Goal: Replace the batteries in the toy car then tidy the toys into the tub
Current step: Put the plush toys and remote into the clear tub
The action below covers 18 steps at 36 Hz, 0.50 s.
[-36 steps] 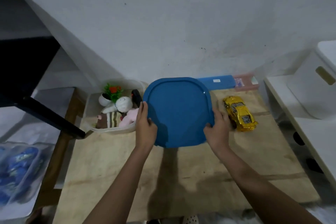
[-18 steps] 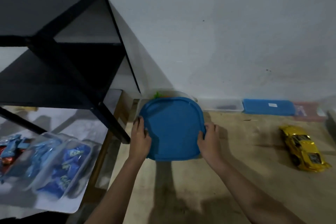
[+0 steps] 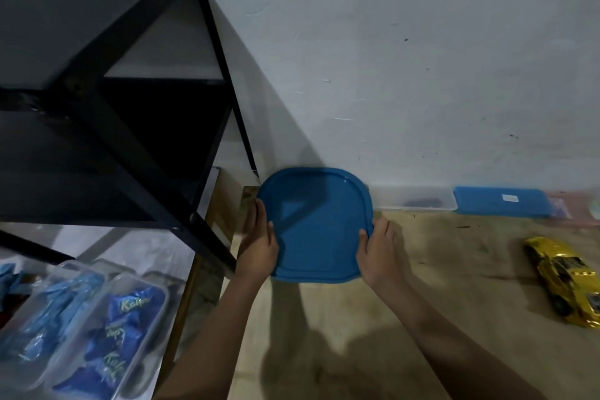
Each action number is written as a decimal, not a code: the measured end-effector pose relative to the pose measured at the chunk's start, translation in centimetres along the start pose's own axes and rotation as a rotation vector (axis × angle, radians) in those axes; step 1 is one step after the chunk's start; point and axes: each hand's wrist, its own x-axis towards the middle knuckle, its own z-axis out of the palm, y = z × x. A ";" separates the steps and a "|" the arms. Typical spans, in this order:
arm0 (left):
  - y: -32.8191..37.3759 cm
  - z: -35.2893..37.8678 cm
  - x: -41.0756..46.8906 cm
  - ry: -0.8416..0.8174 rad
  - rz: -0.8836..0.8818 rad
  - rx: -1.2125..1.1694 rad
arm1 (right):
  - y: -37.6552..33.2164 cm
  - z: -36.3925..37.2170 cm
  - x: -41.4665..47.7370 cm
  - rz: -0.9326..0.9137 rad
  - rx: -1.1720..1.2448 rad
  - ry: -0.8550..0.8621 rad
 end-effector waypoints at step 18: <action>0.7 1.4 5.5 -0.003 0.257 0.503 | -2.2 0.0 4.2 -0.331 -0.510 -0.321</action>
